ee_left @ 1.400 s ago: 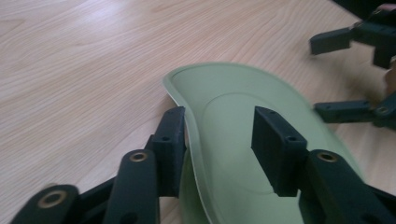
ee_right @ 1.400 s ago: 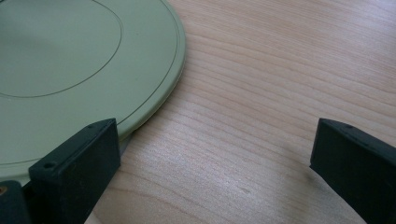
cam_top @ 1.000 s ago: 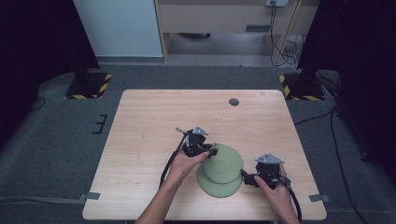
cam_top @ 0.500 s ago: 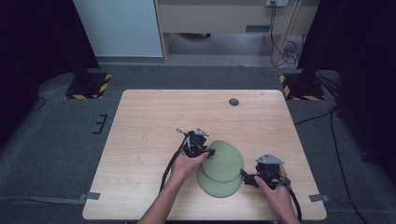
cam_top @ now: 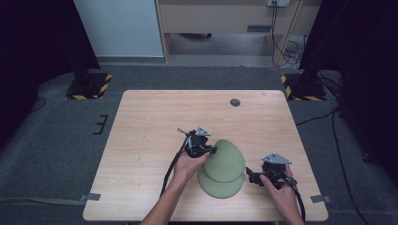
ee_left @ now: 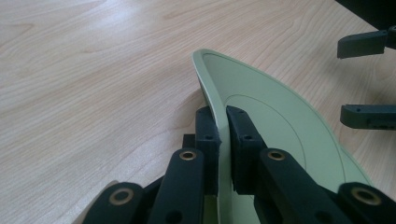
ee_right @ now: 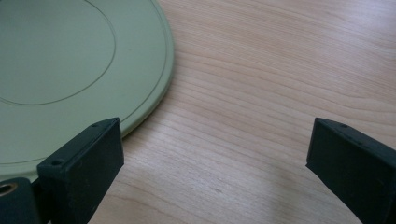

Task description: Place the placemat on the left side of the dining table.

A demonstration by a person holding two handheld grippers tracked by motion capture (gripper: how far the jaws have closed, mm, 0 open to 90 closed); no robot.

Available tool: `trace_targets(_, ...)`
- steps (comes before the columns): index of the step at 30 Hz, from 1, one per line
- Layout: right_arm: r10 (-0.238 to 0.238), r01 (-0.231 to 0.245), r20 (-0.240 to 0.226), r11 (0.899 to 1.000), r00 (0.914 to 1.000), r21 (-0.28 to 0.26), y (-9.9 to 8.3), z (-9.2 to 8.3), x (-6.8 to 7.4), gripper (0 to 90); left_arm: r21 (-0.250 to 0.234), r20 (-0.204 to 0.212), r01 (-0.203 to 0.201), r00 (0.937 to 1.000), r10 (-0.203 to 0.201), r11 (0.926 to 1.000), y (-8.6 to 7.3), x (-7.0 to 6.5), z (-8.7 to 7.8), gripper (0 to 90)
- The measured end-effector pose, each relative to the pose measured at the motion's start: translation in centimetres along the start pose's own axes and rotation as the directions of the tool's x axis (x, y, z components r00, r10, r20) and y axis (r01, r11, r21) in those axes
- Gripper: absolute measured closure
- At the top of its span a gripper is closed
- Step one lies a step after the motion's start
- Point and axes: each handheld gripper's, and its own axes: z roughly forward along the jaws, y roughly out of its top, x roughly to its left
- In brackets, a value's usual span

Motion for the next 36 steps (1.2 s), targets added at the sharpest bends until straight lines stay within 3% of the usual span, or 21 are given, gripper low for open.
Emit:
trace_targets(12,0.027,-0.027,0.027,1.0,0.9993,0.003,-0.1,-0.3,-1.2,4.1,-0.069,0.05,-0.025,0.9983,0.028,0.9973,2.0,-1.6,-2.1,84.9)
trace_targets(21,0.048,-0.048,0.043,0.999,0.9979,0.005,-0.3,-0.4,-2.1,4.2,-0.106,0.056,-0.059,0.9963,0.065,0.9926,3.7,-3.0,-3.1,85.0)
trace_targets(31,0.06,-0.06,0.055,0.998,0.9967,0.003,-0.4,-0.5,-2.6,4.2,-0.144,0.049,-0.038,0.9977,0.045,0.9889,4.3,-2.6,-4.0,85.0)
trace_targets(36,0.06,-0.061,0.059,0.998,0.9964,0.006,-0.4,-0.4,-2.8,4.2,-0.159,0.024,-0.034,0.999,0.038,0.9866,4.5,-2.0,-4.9,85.0)
